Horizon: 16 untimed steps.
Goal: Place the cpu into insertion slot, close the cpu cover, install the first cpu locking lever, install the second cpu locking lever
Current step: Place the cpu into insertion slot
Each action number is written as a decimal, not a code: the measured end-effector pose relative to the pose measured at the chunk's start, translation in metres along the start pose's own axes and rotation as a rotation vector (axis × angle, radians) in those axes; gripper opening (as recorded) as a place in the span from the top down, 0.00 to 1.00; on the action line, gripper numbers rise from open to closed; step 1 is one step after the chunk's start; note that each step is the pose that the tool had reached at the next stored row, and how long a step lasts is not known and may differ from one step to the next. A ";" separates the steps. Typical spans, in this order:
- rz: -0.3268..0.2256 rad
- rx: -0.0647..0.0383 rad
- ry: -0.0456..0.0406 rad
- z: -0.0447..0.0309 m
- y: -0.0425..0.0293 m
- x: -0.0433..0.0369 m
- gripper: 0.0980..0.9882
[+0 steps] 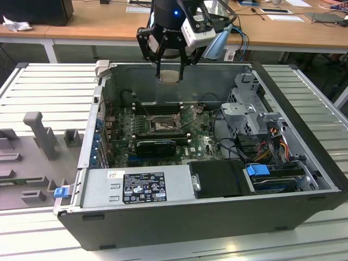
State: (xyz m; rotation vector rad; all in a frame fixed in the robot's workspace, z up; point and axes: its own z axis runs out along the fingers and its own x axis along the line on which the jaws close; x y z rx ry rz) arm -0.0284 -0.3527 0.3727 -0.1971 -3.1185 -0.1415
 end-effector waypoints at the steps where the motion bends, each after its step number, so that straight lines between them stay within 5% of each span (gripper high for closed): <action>1: 0.001 0.000 -0.0001 0.0000 0.0000 0.0000 0.52; 13: 0.022 0.000 -0.0020 0.0000 0.0000 0.0000 0.52; 16: 0.065 -0.001 -0.0058 0.0001 0.0000 0.0001 0.52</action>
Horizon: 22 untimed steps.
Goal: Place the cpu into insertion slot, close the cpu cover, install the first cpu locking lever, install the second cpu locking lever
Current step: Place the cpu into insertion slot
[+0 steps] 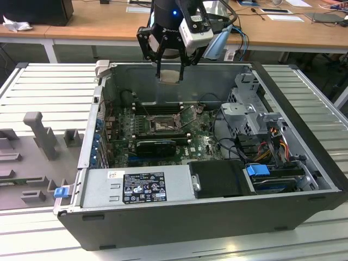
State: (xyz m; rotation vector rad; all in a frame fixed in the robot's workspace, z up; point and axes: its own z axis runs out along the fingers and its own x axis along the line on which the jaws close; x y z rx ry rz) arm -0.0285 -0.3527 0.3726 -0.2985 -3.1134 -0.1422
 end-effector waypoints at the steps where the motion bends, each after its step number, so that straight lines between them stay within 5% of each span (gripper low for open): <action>1: 0.012 0.000 -0.0011 0.0000 0.0000 0.0000 0.52; 14: 0.166 -0.003 -0.0149 0.0007 -0.0001 0.0000 0.52; 22: 0.180 0.002 -0.0133 0.0120 -0.0009 -0.0012 0.52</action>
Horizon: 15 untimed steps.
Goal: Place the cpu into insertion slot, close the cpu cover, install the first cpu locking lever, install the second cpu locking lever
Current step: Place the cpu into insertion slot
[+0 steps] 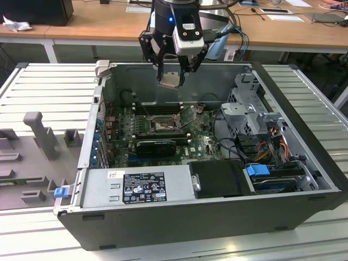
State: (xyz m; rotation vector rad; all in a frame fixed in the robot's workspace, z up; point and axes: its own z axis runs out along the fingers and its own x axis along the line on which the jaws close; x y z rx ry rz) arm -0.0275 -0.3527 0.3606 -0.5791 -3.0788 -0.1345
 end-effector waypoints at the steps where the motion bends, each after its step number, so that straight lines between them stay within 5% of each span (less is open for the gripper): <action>1: 0.009 0.001 -0.0011 0.0002 0.0000 0.0000 0.52; 15: 0.270 -0.005 -0.0229 0.0024 -0.0002 -0.0001 0.52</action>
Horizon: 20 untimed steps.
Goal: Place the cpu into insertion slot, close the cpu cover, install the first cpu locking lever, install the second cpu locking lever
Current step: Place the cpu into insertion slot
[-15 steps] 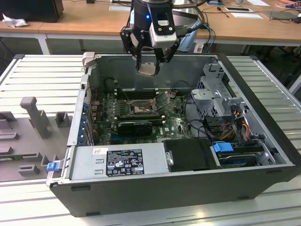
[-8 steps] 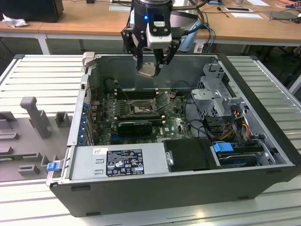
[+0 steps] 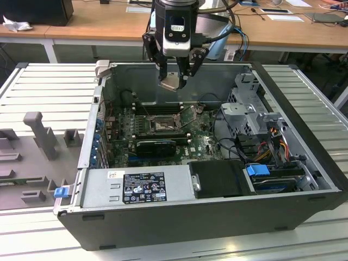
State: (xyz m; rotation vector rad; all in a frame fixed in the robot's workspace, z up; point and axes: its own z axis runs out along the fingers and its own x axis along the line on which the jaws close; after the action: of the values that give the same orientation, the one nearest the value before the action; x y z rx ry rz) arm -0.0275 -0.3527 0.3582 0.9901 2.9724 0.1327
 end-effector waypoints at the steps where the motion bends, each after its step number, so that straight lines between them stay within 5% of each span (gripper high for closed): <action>1: 0.010 0.000 -0.0008 0.0001 0.0000 0.0000 0.52; 20: 0.270 -0.006 -0.0223 0.0019 -0.0011 0.0012 0.52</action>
State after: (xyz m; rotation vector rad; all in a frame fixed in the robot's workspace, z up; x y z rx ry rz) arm -0.0290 -0.3527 0.3562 1.3779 2.8011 0.1296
